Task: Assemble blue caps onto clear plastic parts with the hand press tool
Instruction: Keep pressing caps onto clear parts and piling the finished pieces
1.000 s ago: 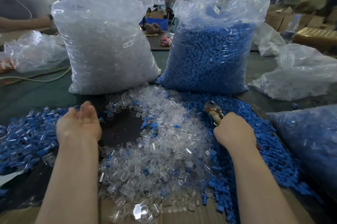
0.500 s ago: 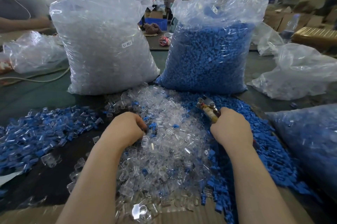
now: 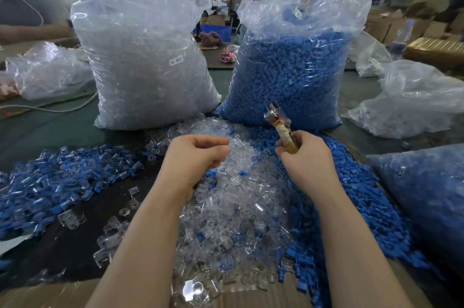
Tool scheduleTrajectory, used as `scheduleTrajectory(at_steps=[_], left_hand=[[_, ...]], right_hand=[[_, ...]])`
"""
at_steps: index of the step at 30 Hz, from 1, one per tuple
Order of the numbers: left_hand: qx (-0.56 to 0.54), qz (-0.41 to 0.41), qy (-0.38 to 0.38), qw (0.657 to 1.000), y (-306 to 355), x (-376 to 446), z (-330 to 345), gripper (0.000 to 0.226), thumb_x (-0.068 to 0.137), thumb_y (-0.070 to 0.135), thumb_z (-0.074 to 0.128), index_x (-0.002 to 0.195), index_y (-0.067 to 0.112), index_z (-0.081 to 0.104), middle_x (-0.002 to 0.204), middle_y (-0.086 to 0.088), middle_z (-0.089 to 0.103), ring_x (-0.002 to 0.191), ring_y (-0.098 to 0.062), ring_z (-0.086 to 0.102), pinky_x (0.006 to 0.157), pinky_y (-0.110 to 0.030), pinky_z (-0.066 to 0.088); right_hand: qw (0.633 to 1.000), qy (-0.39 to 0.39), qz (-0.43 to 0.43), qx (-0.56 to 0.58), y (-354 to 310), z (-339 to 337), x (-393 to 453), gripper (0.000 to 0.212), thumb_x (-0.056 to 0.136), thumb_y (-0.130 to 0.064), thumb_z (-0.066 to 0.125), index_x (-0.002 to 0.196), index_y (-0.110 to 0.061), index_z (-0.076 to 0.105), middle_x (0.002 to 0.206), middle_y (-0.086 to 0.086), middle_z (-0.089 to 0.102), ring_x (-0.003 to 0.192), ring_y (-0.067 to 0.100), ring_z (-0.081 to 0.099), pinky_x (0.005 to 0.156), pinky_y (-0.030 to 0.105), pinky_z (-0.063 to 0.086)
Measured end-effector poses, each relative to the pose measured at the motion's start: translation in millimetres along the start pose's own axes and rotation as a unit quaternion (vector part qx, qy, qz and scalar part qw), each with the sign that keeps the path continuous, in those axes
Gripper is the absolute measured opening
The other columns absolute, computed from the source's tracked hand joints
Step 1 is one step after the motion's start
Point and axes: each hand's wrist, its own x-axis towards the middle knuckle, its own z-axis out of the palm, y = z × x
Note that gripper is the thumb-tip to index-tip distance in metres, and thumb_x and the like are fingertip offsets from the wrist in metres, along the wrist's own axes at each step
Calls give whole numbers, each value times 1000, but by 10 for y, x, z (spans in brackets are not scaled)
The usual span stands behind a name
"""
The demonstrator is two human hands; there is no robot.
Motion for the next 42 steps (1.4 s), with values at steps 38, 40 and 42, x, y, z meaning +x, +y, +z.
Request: scheduleTrajectory(at_steps=[38,40,42], left_hand=[[-85,102,91,987,160,-182,440,11,76,3,79,76,14,75,70,-5,74,73,-21,74,66,-26,60],[-59,118,96,987,149,-180,445,14,74,6,81,74,19,75,70,-2,75,73,-20,74,70,-32,61],[-37,130,102,985,135,-181,450,16,73,9,82,73,23,74,70,1,75,73,-16,74,73,-36,60]], right_hand=[[970,13,-114,216,-323,121,-140,5,89,-21,69,85,-19,66,62,-12,61,55,1,52,57,21,41],[968,-4,-118,221,-318,104,-141,8,89,-19,68,83,-24,66,60,-16,60,53,1,49,54,18,39],[968,-18,-113,225,-315,85,-138,13,89,-17,67,82,-27,65,62,-16,61,55,2,50,56,24,44]])
